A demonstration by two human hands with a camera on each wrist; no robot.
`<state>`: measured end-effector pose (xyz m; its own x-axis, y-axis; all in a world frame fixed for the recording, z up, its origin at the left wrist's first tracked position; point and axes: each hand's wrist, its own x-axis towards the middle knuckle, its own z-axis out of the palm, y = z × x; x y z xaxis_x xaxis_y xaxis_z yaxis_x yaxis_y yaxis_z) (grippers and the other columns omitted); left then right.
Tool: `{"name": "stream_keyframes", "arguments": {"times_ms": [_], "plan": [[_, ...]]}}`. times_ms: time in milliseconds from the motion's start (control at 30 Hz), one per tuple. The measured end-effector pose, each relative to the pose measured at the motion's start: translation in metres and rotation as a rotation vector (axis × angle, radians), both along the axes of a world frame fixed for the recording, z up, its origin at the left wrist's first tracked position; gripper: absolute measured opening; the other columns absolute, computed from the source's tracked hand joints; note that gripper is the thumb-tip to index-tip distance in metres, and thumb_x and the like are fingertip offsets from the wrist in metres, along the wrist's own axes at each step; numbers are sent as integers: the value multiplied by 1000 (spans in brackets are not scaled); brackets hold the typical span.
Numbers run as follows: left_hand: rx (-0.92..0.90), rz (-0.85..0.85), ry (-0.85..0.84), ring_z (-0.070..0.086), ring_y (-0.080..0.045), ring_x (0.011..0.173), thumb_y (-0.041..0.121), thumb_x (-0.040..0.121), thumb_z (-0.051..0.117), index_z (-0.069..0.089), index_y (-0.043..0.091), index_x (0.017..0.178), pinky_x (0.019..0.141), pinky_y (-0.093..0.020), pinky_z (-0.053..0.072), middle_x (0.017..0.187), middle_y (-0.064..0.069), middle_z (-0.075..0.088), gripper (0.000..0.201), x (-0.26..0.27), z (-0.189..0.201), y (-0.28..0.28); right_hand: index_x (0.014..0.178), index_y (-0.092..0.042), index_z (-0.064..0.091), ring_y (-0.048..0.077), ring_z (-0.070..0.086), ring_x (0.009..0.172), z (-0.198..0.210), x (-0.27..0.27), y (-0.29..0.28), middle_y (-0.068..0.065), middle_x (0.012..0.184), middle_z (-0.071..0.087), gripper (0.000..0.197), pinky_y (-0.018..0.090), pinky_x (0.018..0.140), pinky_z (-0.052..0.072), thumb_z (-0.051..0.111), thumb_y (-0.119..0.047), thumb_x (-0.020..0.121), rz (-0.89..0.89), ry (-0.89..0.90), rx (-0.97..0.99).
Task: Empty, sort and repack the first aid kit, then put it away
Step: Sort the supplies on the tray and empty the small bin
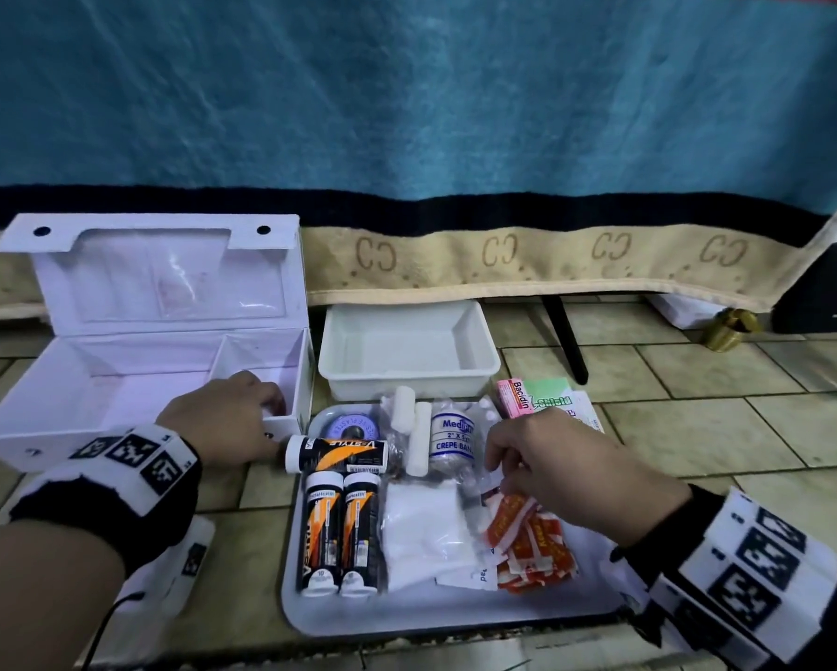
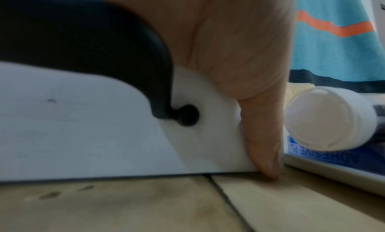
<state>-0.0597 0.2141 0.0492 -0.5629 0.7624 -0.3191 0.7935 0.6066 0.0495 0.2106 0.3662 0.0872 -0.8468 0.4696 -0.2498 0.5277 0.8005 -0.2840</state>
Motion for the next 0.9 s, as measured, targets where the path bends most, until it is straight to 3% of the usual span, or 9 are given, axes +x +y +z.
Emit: {"name": "stream_keyframes", "arguments": {"times_ms": [233, 367, 467, 533, 633, 733, 833, 900], "plan": [[1, 3, 0, 49, -16, 111, 51, 78, 61, 49, 34, 116, 88, -33, 45, 125, 6, 44, 44, 1, 0, 0, 103, -28, 65, 4, 49, 82, 5, -14, 4, -10, 101, 61, 36, 10, 59, 36, 77, -16, 71, 101, -19, 19], [4, 7, -3, 49, -16, 111, 51, 77, 62, 50, 35, 116, 89, -34, 45, 124, 7, 45, 44, 0, 0, 0, 98, -29, 67, 1, 51, 79, 7, -14, 7, -18, 84, 53, 36, 11, 65, 39, 80, -17, 67, 102, 45, -24], [4, 10, -5, 49, -15, 110, 51, 77, 62, 50, 35, 116, 88, -33, 45, 124, 8, 45, 43, 0, 0, 0, 95, -32, 67, 4, 55, 83, 15, -15, 11, -15, 89, 56, 34, 19, 74, 47, 79, -16, 67, 97, 86, -36], [0, 11, -5, 49, -15, 110, 51, 78, 61, 50, 35, 116, 87, -32, 44, 124, 8, 45, 43, 0, 0, 0, 94, -34, 67, 6, 57, 85, 22, -17, 14, -14, 90, 58, 32, 26, 78, 50, 78, -16, 70, 79, 102, -26], [-2, 12, -10, 49, -15, 111, 51, 77, 62, 50, 34, 116, 88, -32, 44, 124, 7, 44, 44, 1, 0, 0, 94, -30, 68, 2, 57, 79, 35, -26, 22, -19, 80, 56, 22, 22, 75, 49, 75, -20, 76, 69, 121, 21], [-3, 14, -14, 49, -15, 112, 51, 77, 62, 50, 35, 116, 90, -34, 45, 125, 7, 44, 44, 1, 1, 0, 92, -26, 68, 9, 62, 82, 45, -49, 37, -13, 81, 61, 11, 22, 76, 48, 70, -22, 82, 70, 139, 93], [-3, 18, -25, 48, -16, 112, 51, 76, 62, 51, 35, 114, 91, -35, 45, 125, 8, 44, 43, 1, 1, 0, 98, -26, 66, 17, 60, 91, 43, -87, 52, -6, 90, 60, 12, 29, 81, 49, 60, -24, 88, 112, 17, 184], [2, 17, -29, 49, -15, 112, 50, 76, 62, 51, 35, 114, 89, -34, 45, 125, 8, 44, 43, 1, 1, 0, 113, -24, 60, 16, 56, 98, 36, -113, 53, -3, 106, 61, 21, 26, 80, 43, 51, -21, 94, 179, -115, 250]]}}
